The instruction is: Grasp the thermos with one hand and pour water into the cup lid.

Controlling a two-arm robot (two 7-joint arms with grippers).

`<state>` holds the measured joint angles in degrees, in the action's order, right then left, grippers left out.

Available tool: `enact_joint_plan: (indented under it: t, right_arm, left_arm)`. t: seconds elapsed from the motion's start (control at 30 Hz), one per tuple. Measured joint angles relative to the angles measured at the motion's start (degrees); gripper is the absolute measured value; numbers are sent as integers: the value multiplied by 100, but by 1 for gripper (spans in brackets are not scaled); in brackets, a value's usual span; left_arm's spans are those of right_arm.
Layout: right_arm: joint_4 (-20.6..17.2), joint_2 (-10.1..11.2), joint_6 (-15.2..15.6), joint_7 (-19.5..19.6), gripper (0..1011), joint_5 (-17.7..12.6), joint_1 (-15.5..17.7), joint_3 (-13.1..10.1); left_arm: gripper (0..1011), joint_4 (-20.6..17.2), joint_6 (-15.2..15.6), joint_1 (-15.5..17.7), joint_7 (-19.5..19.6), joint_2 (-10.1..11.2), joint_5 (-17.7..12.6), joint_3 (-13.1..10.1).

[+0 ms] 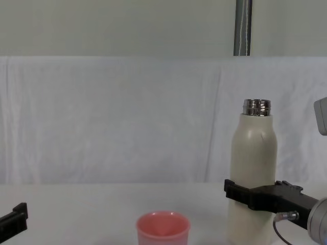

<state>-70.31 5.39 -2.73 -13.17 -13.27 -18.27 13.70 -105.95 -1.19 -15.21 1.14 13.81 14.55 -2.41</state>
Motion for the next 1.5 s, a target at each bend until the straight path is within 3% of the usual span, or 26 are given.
enact_joint_plan:
  t: [1.5]
  right_arm:
    - [16, 0, -7, 7, 963, 16, -5, 3]
  left_arm:
    - [1001, 0, 0, 0, 0, 0, 0, 0]
